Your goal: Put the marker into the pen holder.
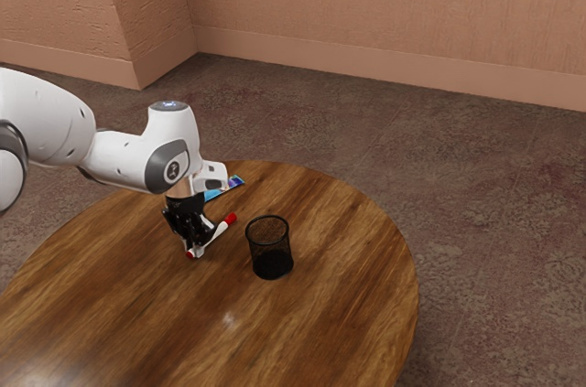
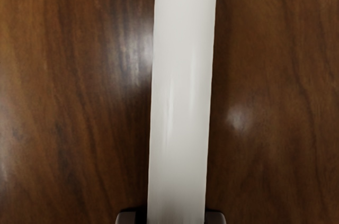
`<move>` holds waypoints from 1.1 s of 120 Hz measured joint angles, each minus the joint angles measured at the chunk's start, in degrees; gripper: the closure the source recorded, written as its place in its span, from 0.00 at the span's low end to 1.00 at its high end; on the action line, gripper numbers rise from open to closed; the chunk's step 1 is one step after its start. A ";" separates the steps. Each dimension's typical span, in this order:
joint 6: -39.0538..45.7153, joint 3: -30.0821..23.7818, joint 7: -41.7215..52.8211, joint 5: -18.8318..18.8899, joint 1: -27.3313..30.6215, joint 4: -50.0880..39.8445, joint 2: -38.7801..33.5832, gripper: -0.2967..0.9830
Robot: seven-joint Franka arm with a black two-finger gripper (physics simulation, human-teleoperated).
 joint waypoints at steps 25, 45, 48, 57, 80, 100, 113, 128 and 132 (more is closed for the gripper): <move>0.19 0.04 -0.32 0.73 -0.07 0.07 -0.20 0.83; -0.55 0.06 -0.99 1.50 -0.08 0.06 -3.45 0.84; -1.36 0.07 -1.09 1.65 -0.16 0.06 -5.27 0.84; -5.27 0.12 -1.38 2.24 -0.40 0.16 -11.84 0.84; -24.20 -0.41 -1.67 5.63 -3.91 15.31 -12.58 0.85; -40.24 -6.42 -1.35 9.08 -5.23 24.99 -5.54 0.84; -46.93 -8.45 -0.99 10.53 -5.65 26.59 -5.05 0.83; -51.36 -10.06 -0.58 11.02 -5.94 28.59 -3.67 0.83; -52.15 -10.73 -0.49 11.02 -5.94 29.35 -3.01 0.82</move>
